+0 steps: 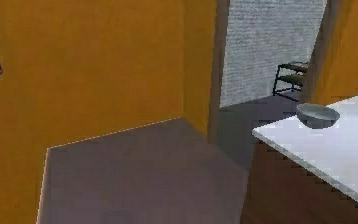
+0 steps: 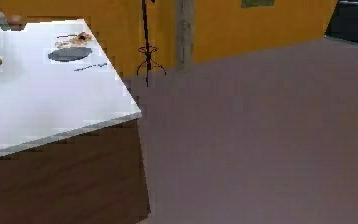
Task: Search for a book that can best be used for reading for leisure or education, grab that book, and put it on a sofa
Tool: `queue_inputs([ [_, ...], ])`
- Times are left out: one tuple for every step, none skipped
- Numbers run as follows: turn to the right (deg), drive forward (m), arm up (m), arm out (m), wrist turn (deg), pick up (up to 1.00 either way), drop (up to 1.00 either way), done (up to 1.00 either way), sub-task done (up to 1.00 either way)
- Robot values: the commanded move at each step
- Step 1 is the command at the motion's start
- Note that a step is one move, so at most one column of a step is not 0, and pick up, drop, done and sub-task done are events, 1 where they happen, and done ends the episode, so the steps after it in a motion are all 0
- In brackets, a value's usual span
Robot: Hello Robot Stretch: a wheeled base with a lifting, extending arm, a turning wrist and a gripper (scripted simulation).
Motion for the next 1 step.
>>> queue_inputs([
  [0.0,0.90,0.00,0.00,0.0,0.00,0.00,0.00,0.00],
])
